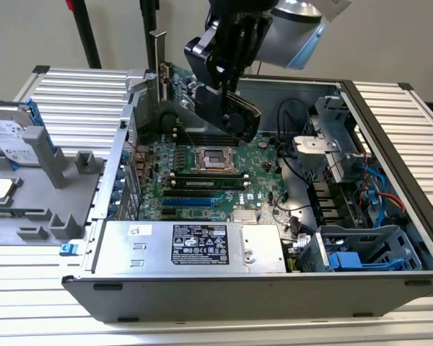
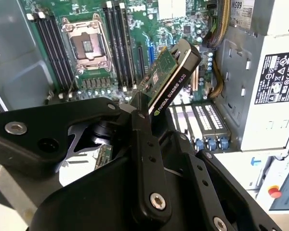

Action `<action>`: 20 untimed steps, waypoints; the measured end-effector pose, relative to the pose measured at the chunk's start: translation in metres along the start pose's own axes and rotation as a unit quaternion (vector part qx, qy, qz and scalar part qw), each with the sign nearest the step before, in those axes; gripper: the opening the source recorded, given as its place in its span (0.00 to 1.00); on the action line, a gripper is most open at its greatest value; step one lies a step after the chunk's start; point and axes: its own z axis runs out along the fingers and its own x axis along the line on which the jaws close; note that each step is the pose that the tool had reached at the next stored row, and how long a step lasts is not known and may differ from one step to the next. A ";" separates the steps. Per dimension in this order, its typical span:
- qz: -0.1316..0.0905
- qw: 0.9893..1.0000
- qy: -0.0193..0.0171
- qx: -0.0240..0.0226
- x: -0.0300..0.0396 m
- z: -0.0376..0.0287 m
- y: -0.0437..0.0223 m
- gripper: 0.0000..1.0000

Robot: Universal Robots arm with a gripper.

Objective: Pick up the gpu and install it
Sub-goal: 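Insert the gpu into the slot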

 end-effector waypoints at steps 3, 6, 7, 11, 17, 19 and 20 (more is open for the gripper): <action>-0.011 1.000 0.001 0.000 0.0000 0.0000 0.0000 0.00; -0.022 1.000 0.002 0.000 -0.0001 0.0000 -0.0001 0.00; -0.026 1.000 0.002 0.000 -0.0001 0.0000 -0.0002 0.00; -0.044 0.999 0.003 -0.001 -0.0002 0.0000 -0.0003 0.00; -0.075 0.997 0.005 -0.001 -0.0006 -0.0001 -0.0008 0.00; -0.084 0.996 0.006 -0.001 -0.0008 -0.0001 -0.0010 0.00; -0.088 0.996 0.006 -0.001 -0.0009 0.0000 -0.0012 0.00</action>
